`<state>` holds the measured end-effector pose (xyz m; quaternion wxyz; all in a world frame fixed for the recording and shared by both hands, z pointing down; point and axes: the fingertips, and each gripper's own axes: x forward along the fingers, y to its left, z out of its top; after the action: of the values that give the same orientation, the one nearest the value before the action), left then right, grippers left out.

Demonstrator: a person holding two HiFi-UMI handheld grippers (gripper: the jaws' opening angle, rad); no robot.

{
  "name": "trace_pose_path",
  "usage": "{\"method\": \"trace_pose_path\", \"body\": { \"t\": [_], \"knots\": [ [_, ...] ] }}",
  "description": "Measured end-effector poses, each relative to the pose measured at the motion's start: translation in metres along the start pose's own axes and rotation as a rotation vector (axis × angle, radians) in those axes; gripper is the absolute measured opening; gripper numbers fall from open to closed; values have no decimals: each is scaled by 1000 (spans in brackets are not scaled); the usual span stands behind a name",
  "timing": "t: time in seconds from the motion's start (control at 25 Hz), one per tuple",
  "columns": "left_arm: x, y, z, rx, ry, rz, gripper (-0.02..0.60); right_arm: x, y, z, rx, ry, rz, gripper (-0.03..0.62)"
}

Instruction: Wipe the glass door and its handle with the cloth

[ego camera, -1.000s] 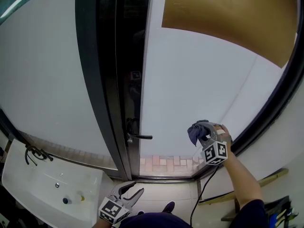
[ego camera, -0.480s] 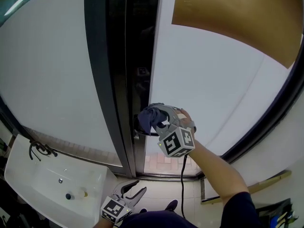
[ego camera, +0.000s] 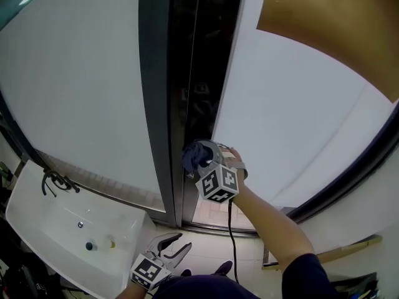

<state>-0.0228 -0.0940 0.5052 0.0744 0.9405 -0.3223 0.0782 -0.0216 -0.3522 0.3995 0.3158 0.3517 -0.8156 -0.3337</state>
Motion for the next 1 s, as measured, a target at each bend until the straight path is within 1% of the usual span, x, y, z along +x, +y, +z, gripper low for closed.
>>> {"method": "trace_pose_path", "body": {
  "t": [0.08,0.2,0.28,0.36,0.44,0.48,0.72,1.0],
  "knots": [
    [0,0,-2,-4,4,-5,146,6,15,-7,60,17,42,146],
    [2,0,-3,0,9,-15,146,8,22,-9,178,26,86,146],
    [4,0,-2,4,10,-19,146,9,32,-14,265,69,169,146],
    [6,-1,-2,6,10,-21,146,9,43,-23,381,101,240,144],
    [7,-4,0,9,9,-27,146,6,44,-28,485,96,258,144],
    [8,-5,0,11,8,-31,146,4,43,-30,510,97,264,144],
    [12,-9,1,19,9,-38,146,-8,47,-40,518,144,351,144],
    [15,-13,3,30,5,-44,146,-28,44,-60,500,195,376,144]
  ]
}}
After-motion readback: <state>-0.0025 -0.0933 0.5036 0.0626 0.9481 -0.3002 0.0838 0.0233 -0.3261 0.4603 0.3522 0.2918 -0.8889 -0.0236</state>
